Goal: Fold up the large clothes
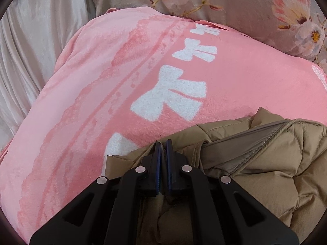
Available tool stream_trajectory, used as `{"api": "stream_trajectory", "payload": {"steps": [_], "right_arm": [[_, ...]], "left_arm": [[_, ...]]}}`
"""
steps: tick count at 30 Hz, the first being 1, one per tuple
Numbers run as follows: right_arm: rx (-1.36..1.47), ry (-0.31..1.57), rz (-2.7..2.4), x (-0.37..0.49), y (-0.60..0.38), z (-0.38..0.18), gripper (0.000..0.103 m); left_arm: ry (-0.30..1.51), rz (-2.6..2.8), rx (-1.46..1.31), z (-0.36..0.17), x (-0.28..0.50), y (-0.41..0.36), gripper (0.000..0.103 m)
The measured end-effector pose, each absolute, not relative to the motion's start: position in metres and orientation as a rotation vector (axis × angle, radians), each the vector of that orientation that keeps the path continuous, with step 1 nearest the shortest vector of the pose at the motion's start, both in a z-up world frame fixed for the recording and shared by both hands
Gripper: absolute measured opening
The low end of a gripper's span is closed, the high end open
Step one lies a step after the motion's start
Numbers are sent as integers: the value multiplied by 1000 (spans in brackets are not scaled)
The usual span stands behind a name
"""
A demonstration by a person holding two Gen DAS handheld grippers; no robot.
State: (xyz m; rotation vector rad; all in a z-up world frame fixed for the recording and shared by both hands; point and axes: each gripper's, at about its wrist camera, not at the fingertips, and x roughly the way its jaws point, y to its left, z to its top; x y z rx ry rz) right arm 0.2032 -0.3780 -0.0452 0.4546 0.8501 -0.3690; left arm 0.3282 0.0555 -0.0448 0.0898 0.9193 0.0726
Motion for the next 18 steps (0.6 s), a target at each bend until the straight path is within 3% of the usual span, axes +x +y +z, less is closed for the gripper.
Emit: {"api": "stream_trajectory", "payload": {"steps": [10,11,13,14,15,18], "right_arm": [[532,850,-312,197,-390,-45,7],[550,856,-301,191,-396,-39,9],[556,828,-300,174,-401,-26,33],[545,790,-320,157,-406,-13,40],[535,765,-331,146,-410,-6,47],[508,707,-382,111,-421,20,47]], "left_arm": [[935,42,63,-40,329,62,5],[936,29,50,-33,327,68,9],[908,43,53,-18,317,80,32],[867,74,69,-5,309,89,61],[826,89,78,7,302,96,73],[762,90,102,45,283,116,73]]}}
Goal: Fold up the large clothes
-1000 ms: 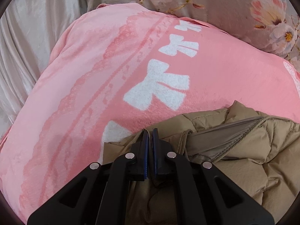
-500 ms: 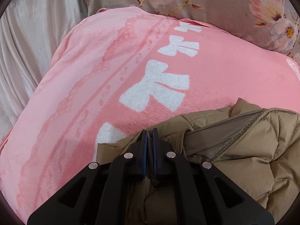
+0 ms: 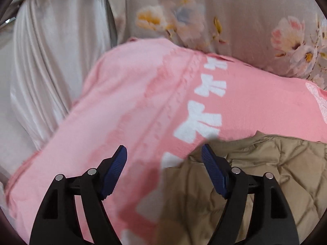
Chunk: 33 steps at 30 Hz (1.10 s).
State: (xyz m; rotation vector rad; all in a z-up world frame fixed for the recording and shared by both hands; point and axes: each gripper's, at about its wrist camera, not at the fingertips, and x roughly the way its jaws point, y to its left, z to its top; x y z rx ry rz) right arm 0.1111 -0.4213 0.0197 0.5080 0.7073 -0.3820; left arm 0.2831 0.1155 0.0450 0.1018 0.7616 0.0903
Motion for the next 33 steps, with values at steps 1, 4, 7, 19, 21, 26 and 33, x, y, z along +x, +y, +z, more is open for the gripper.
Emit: {"api": "stream_trajectory", "payload": {"steps": [1,4,7,19,21,26,33], "right_arm": [[483,689,-401,103,-419,30,45],[367,656,-370,108,-385,56,29],[267,677,-261,137,-328,63,15],[206,854,-77,239,-224,1,8],[221,868,-79,243,-226,-11,7],[267,874,-62,246,-230,-28,4],[219,869,-77,251,-220,-38,4]], "left_arm": [[750,88,98,59,278,119,72],[712,16,69,91,268,106,72],[719,-95,67,102,266,60,72],[902,-166,170,13,301,-68,64],[907,-157,170,4,303,-72,64],[894,-134,146,-14,308,-70,68],[855,-98,178,-25,305,-77,69]]}}
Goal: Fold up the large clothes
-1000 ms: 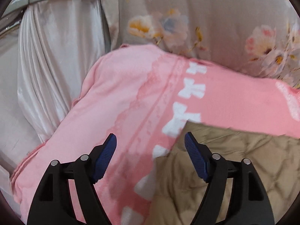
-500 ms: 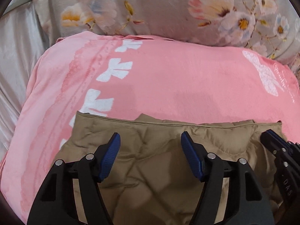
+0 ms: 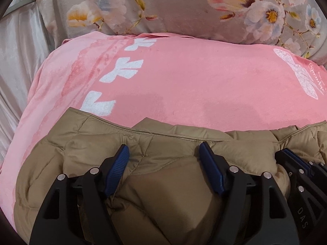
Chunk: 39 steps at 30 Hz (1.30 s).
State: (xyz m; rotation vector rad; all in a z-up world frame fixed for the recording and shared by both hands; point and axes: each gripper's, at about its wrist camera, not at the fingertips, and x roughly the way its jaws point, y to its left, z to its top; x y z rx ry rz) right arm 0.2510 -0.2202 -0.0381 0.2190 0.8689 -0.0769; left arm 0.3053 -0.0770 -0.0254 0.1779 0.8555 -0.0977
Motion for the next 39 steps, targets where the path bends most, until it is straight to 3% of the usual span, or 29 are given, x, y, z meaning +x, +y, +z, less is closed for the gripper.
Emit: {"api": "stream_trajectory", "payload": {"steps": [39], "right_arm": [[104,884,-136,260,-204,-46,4]], "left_arm": [[846,-43,266,-38,307,-91,71]]}}
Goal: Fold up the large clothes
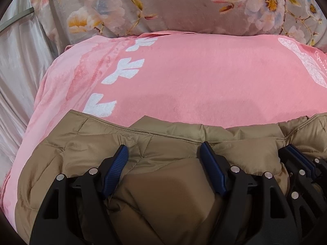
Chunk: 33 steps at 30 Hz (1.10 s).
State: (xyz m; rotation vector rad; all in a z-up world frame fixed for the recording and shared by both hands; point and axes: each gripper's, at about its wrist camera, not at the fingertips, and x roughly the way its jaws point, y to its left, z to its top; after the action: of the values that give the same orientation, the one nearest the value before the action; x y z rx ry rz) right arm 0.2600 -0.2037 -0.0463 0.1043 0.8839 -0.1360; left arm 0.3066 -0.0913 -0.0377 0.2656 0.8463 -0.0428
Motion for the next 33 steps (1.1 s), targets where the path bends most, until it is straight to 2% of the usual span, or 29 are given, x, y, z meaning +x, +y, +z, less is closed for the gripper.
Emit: {"api": "stream_trajectory", "payload": {"steps": [30,31,33], "right_arm": [[130,884,-132,256,-210,-41,4],[143,883,-143,249,-211,-35,7],[195,841,-124,227,-210,-18,15]], "left_arm": [[881,-74,219,-30,299,-81,75],[895,-100,170,-23,292,-71,75],[908,-147,71,-7,272,-45,85]]}}
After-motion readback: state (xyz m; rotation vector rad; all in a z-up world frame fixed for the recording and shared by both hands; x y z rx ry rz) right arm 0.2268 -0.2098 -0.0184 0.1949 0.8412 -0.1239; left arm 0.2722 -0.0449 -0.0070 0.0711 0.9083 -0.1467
